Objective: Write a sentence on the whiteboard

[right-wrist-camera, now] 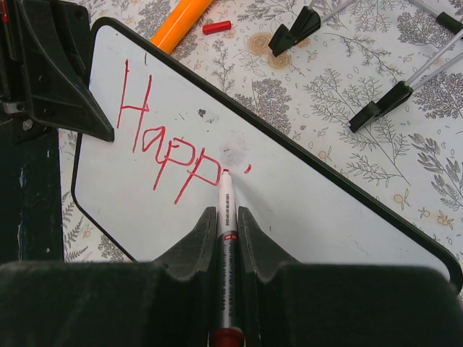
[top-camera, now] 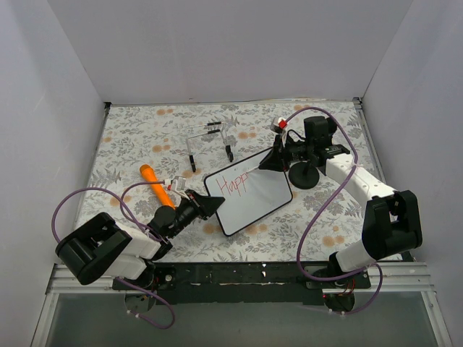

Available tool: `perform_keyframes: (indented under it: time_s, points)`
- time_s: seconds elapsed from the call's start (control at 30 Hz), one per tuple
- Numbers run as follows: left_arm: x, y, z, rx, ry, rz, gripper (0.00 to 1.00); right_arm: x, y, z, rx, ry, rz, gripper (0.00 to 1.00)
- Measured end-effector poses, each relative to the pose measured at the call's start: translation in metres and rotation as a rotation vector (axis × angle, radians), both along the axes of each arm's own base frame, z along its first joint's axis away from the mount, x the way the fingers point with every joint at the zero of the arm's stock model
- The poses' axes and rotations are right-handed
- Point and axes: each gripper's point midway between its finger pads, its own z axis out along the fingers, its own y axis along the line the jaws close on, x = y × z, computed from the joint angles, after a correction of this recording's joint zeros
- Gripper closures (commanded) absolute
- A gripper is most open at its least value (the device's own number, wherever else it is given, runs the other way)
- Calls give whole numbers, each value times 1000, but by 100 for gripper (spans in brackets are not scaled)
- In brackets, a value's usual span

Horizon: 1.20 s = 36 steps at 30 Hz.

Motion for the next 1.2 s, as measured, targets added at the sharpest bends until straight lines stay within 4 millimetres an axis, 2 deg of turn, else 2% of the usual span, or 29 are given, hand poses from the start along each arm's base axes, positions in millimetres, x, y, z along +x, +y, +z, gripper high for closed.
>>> perform_keyframes:
  time_s: [0.7,1.2]
  points:
    - [0,0,-1,-3,8,3,100,12,-14,-2,-15,2,-61,99]
    - [0,0,-1,-1,5,2,100,-13,-16,-21,-59,40,28,99]
